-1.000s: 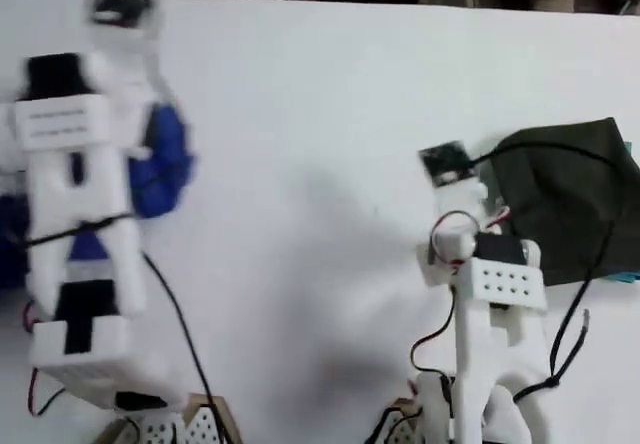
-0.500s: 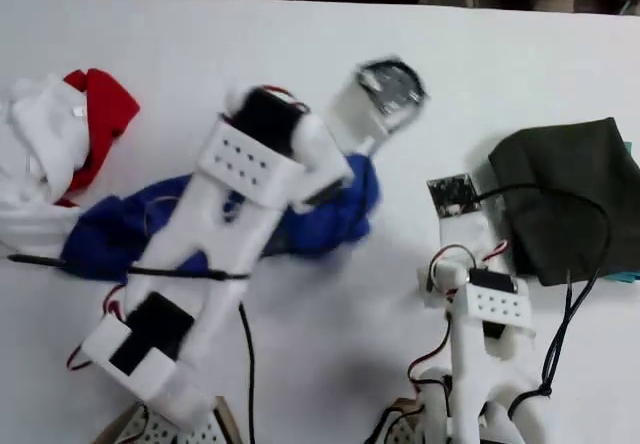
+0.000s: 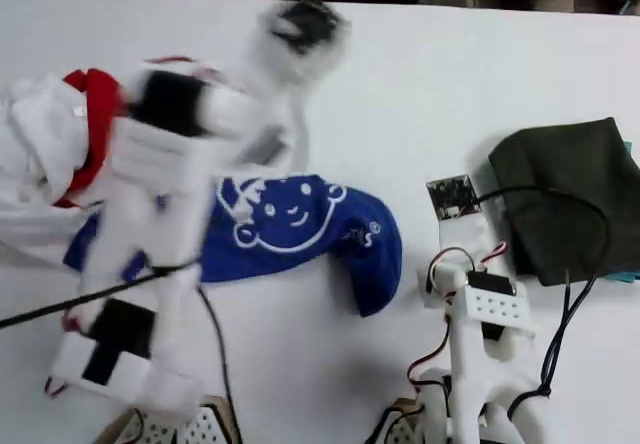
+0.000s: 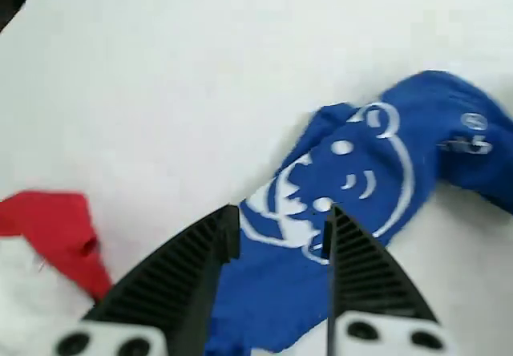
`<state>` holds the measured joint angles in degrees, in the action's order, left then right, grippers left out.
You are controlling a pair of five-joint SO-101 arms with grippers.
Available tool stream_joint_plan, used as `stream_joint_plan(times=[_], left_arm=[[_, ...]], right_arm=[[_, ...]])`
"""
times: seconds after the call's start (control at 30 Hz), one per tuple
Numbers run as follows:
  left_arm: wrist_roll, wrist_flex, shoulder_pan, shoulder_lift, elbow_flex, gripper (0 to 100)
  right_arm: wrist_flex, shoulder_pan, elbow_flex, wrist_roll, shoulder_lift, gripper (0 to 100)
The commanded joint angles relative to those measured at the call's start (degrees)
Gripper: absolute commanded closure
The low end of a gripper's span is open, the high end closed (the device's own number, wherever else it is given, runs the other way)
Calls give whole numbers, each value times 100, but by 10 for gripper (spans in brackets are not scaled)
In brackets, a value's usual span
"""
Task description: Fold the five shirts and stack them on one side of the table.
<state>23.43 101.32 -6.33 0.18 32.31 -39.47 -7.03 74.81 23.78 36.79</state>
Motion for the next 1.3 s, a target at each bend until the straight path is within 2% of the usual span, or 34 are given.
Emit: stream_joint_plan(times=[0.0, 0.07, 0.17, 0.37, 0.5, 0.63, 0.97, 1.27], left_arm=[[53, 97, 1688, -360, 40, 805], [62, 97, 2479, -334, -207, 805], [185, -62, 3534, -334, -787, 805], [659, -1002, 5398, -360, -2053, 805], [914, -1626, 6426, -343, -2747, 805], [1125, -2154, 7349, -334, -3398, 805], [1749, -2804, 8835, -316, -4127, 805], [2004, -2831, 9565, -316, -4127, 805]], right_arm=[[84, 31, -70, 26, 207, 782], [13, 321, -211, 88, 198, 783], [-400, 1226, -633, 220, 163, 783], [-1464, 3143, -2259, 220, 136, 783], [-1965, 3890, -3631, 220, -365, 783], [-2220, 4365, -4870, 220, -1587, 783], [-2440, 5684, -7560, 220, -4418, 783], [-2923, 6440, -9934, 220, -6404, 783]])
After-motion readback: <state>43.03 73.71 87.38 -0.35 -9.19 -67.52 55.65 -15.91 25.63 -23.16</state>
